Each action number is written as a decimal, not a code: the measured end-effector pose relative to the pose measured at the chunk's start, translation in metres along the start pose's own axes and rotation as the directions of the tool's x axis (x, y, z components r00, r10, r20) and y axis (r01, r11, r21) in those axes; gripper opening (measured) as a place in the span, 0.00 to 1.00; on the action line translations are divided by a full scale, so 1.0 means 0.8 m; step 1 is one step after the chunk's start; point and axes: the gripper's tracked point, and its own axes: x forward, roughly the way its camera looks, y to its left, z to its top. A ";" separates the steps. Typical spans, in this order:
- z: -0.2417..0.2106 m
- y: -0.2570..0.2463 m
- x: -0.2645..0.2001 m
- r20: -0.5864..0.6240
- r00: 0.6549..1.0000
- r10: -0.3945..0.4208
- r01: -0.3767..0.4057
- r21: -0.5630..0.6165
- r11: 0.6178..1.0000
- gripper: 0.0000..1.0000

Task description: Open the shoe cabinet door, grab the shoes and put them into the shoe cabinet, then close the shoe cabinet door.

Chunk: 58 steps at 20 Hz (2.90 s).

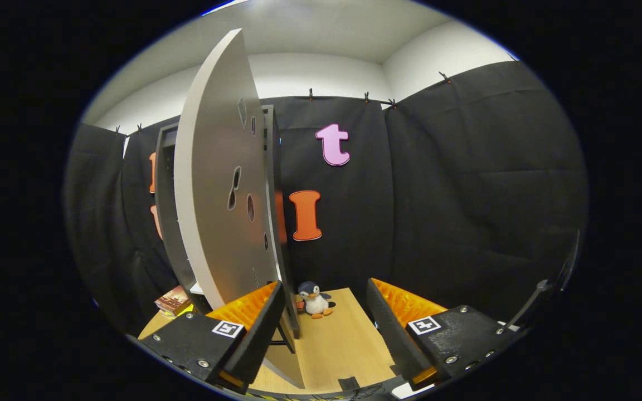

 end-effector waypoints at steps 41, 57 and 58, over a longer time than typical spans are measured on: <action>-0.036 0.450 0.124 -0.010 0.976 0.218 -0.217 0.057 0.974 0.92; -0.029 0.504 0.203 -0.031 0.981 0.190 -0.189 0.036 0.981 0.92; -0.026 0.504 0.201 -0.046 0.980 0.191 -0.190 0.023 0.981 0.92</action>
